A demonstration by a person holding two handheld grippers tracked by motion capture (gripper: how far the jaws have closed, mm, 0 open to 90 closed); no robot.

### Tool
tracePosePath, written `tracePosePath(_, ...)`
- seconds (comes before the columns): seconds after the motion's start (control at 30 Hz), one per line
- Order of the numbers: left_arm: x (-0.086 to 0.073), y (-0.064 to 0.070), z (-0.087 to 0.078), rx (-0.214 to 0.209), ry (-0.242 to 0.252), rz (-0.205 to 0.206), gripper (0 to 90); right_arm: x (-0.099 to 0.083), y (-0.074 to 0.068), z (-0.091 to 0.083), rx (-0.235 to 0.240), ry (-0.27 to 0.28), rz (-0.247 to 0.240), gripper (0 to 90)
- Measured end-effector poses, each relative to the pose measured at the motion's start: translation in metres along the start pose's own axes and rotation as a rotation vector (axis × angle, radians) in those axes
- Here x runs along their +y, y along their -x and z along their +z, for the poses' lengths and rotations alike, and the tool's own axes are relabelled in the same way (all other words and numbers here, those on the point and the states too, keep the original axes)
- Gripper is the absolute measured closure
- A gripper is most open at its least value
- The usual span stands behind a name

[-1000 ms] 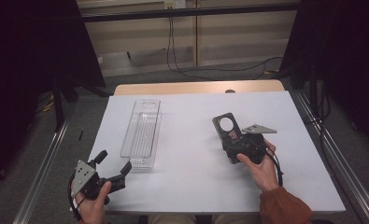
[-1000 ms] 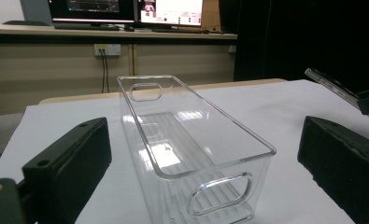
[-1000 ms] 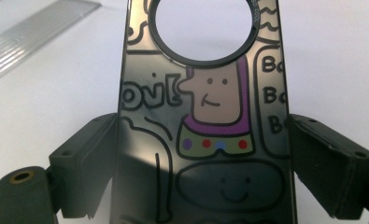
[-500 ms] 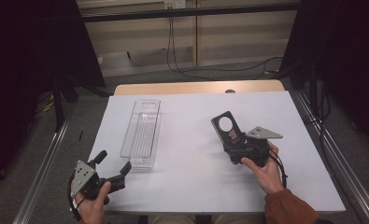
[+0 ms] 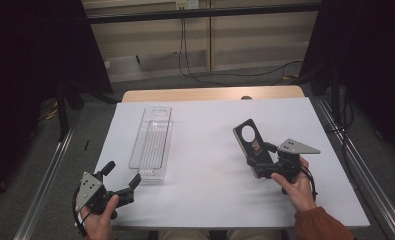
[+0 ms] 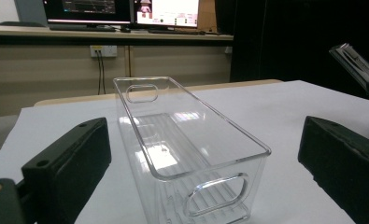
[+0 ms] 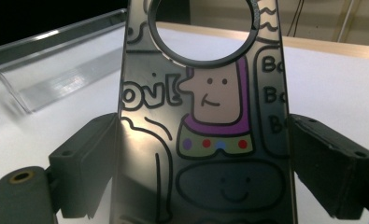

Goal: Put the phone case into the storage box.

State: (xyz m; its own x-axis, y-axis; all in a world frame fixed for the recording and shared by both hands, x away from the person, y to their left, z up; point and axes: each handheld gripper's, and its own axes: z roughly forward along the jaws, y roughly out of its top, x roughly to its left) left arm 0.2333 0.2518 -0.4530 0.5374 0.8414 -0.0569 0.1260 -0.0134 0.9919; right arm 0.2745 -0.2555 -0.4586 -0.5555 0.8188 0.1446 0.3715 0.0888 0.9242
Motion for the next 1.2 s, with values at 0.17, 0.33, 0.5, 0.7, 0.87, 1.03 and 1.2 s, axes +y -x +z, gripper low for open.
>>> tracePosePath(0.17,0.0,-0.001,-0.002,0.0,-0.004,0.005,2.5,0.001,0.001,-0.004,0.028,0.029,0.005,12.1)
tracePosePath(0.33,0.0,-0.001,-0.003,-0.007,-0.004,-0.025,2.0,0.002,0.001,-0.006,0.052,0.048,0.0,12.1)
tracePosePath(0.5,0.002,0.001,-0.003,-0.042,-0.012,-0.027,2.6,0.004,-0.001,-0.007,0.137,0.061,-0.004,12.1)
tracePosePath(0.7,0.005,0.0,-0.003,-0.052,-0.016,-0.046,3.4,0.003,-0.003,-0.006,0.18,0.051,-0.005,12.1)
tracePosePath(0.87,0.007,0.003,0.0,-0.116,-0.036,-0.043,3.9,0.004,-0.009,-0.007,0.262,0.069,-0.021,12.1)
tracePosePath(1.03,0.009,0.006,0.005,-0.177,-0.034,-0.04,5.0,0.005,-0.014,-0.012,0.303,0.076,-0.026,12.1)
tracePosePath(1.2,0.01,0.01,0.01,-0.257,-0.038,-0.023,5.0,0.004,-0.017,-0.017,0.322,0.082,-0.031,12.1)
